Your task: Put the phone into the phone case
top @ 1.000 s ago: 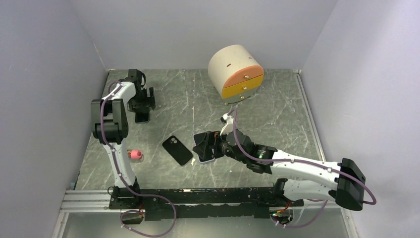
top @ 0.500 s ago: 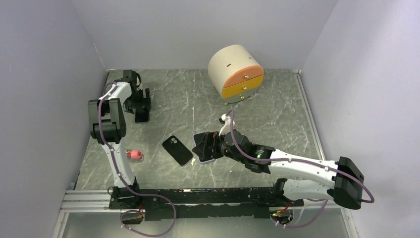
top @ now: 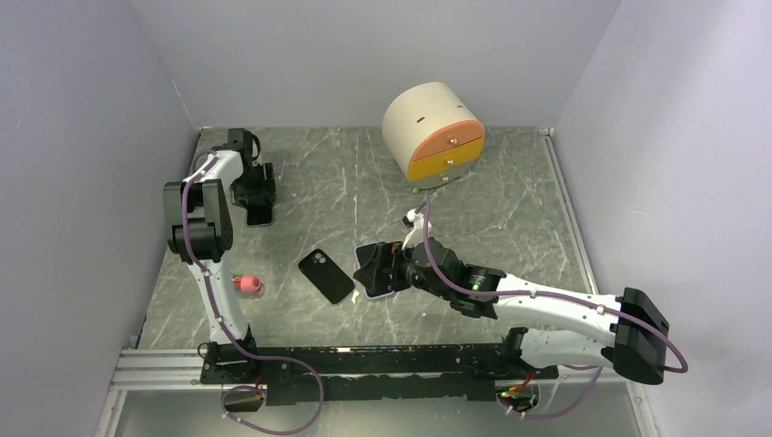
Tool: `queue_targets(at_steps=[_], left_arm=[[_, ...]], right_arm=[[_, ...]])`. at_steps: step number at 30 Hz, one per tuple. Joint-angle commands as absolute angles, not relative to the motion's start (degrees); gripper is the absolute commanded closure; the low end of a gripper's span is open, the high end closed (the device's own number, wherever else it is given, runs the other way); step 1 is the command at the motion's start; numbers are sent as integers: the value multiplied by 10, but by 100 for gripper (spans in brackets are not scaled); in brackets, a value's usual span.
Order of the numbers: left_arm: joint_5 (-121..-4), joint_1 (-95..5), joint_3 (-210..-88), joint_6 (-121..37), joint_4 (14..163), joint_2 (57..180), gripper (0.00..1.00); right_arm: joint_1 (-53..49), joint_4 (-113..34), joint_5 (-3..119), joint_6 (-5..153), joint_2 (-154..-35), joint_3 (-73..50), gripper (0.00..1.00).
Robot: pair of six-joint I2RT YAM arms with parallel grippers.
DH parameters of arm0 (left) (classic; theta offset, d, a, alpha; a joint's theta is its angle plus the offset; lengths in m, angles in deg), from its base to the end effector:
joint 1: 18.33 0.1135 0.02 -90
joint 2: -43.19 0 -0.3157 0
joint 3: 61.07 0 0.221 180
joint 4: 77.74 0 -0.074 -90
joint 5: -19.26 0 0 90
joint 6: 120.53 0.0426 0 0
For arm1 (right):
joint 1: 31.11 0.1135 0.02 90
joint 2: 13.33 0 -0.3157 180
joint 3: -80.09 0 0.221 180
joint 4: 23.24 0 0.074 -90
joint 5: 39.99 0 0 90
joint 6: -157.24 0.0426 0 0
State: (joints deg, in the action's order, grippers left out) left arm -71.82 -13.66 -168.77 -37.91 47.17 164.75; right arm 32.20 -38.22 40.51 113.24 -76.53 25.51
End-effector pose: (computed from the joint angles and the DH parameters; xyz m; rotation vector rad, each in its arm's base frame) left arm 0.4401 0.0368 0.2208 -0.2960 2.7580 0.0139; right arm 0.0972 0.1777 0.3157 -0.2067 2.1304 1.0381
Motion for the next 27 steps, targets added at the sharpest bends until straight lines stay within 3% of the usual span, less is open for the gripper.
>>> queue_targets(at_steps=[1, 11, 23, 27], left_arm=[[-706, -140, -1683, -408, 465, 1651, 39], [-689, -140, -1630, -500, 453, 1588, 52], [-592, -140, -1520, -566, 465, 1452, 59], [-583, -140, -1501, -567, 448, 1411, 61]], right_arm=[[324, -362, 400, 1124, -753, 253, 1], [324, -417, 357, 1143, -756, 239, 1], [319, -410, 373, 1071, -822, 211, 2], [318, -393, 421, 1020, -891, 173, 20]])
